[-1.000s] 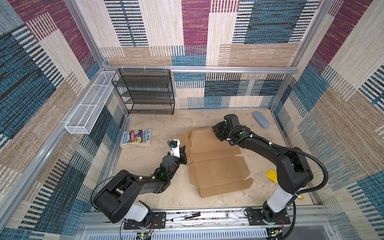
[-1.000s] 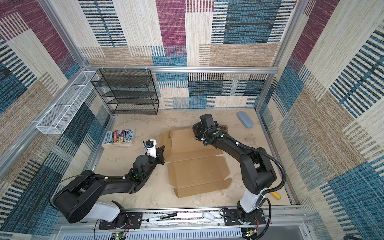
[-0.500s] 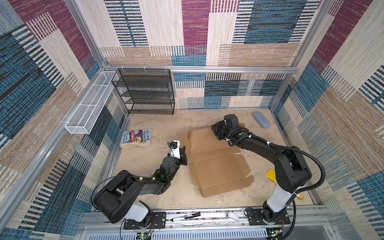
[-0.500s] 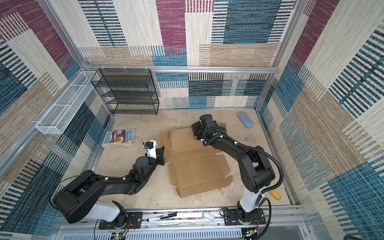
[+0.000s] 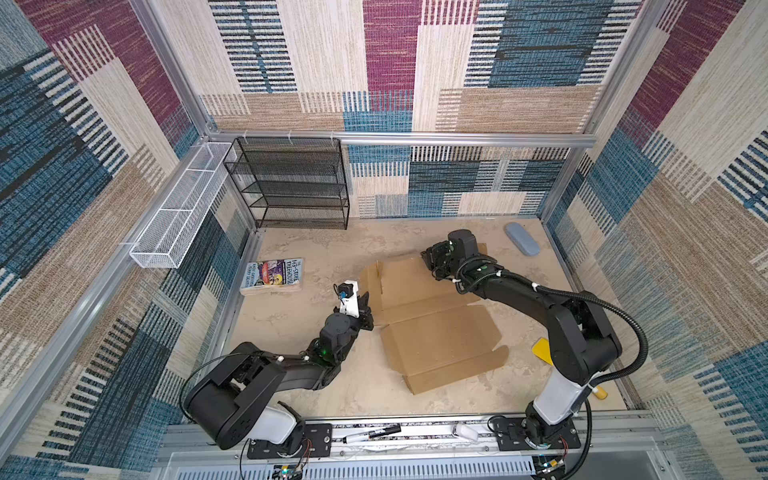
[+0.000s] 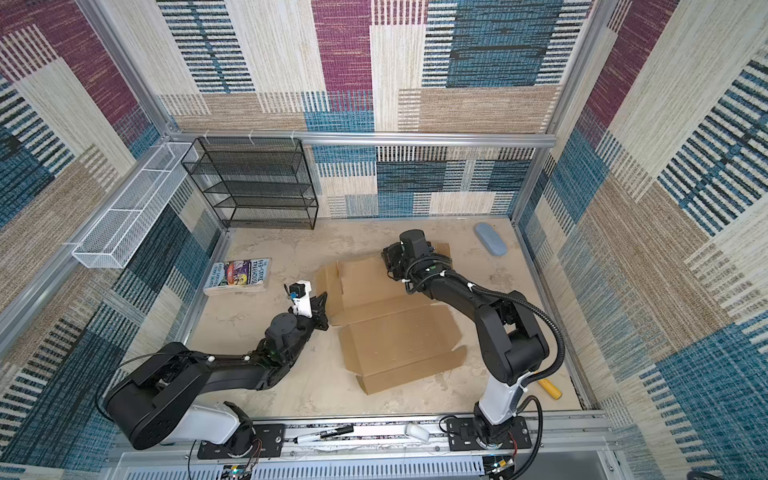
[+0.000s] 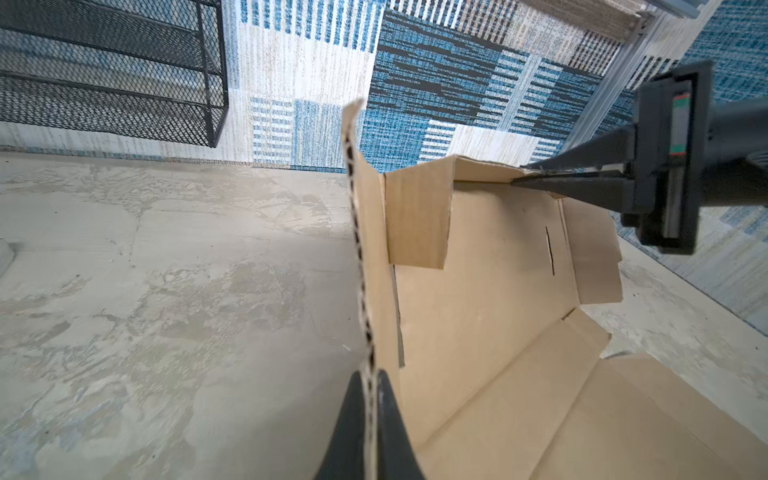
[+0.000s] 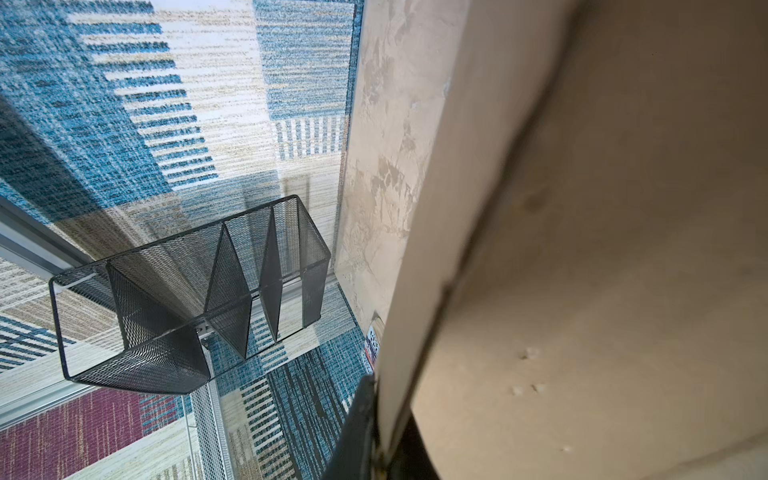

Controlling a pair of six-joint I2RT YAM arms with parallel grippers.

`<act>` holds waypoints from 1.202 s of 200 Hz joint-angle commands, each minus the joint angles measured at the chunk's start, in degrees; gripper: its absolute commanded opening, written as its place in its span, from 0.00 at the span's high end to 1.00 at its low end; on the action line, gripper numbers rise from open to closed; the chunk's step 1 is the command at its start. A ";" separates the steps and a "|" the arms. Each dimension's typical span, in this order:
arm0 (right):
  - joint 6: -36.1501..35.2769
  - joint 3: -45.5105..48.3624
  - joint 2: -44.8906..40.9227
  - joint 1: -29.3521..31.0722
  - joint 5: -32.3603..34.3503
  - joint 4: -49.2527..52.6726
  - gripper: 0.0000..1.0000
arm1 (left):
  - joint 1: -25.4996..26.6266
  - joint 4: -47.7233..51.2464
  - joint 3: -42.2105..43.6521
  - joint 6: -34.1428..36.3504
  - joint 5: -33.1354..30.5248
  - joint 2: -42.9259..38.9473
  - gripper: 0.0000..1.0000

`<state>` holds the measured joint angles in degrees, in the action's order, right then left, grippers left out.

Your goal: Fold the paper box

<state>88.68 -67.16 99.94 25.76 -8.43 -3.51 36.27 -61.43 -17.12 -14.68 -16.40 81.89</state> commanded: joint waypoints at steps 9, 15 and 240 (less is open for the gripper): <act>-0.44 0.43 -0.40 -0.01 -0.16 -0.27 0.91 | -0.08 3.36 -0.35 1.85 -3.34 -2.34 0.75; -0.53 0.52 -0.39 -0.02 -0.27 -0.28 0.91 | -0.06 4.82 -0.55 1.81 -3.71 -2.87 0.71; 0.79 -8.70 8.06 -0.27 -0.71 3.03 0.94 | -0.15 50.49 -8.31 -15.01 14.40 -21.73 0.41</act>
<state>88.88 -73.84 106.78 25.52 -8.95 -1.45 36.14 -11.55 -23.81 -27.29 -6.66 57.04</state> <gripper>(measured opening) 0.066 0.587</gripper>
